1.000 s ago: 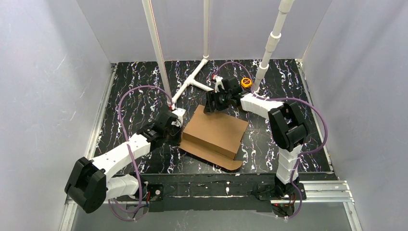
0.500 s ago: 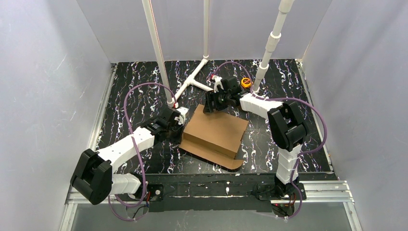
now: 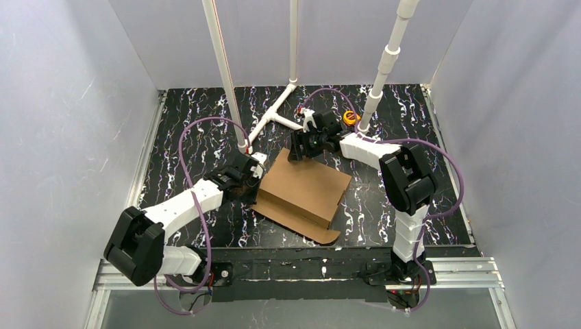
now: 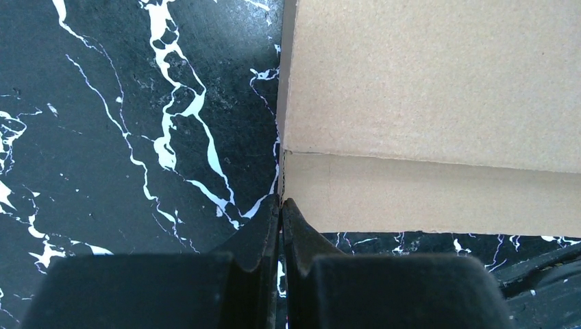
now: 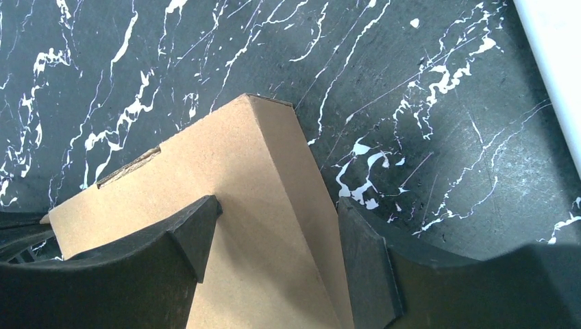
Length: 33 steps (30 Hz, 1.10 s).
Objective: Fold the paper box
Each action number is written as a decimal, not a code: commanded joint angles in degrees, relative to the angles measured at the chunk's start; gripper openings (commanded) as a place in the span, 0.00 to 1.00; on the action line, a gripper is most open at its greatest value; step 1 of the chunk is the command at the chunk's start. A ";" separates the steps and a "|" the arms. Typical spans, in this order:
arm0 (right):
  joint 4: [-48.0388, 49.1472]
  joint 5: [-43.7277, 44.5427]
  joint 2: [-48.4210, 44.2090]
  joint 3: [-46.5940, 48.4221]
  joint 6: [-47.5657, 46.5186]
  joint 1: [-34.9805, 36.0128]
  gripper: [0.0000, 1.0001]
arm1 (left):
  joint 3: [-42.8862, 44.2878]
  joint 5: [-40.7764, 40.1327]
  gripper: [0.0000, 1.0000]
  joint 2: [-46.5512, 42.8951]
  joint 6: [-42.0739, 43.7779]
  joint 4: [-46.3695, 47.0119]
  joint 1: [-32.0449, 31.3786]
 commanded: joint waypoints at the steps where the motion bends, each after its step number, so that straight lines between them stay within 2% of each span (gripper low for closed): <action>1: -5.53 -0.40 2.89 -0.02 -1.64 2.23 0.73 | 3.01 1.61 0.00 0.41 0.33 8.97 0.52; 14: -5.60 -0.62 3.26 -0.02 -1.81 2.79 0.73 | 7.01 3.53 0.00 2.36 1.68 8.74 0.83; 17: -5.75 -0.51 3.20 -0.02 -2.03 2.84 0.73 | 6.91 6.44 0.00 3.27 1.28 8.78 0.82; 21: -5.74 -0.10 2.70 -0.02 -2.64 2.80 0.73 | 2.47 7.76 0.00 0.07 -1.69 9.56 0.83; 28: -5.95 0.13 3.35 0.24 -2.95 2.71 0.73 | -12.58 6.85 0.00 -11.60 -10.49 14.84 0.84; 33: -6.04 0.05 4.12 0.42 -2.96 2.69 0.73 | -15.33 6.32 0.00 -11.49 -11.79 15.87 0.92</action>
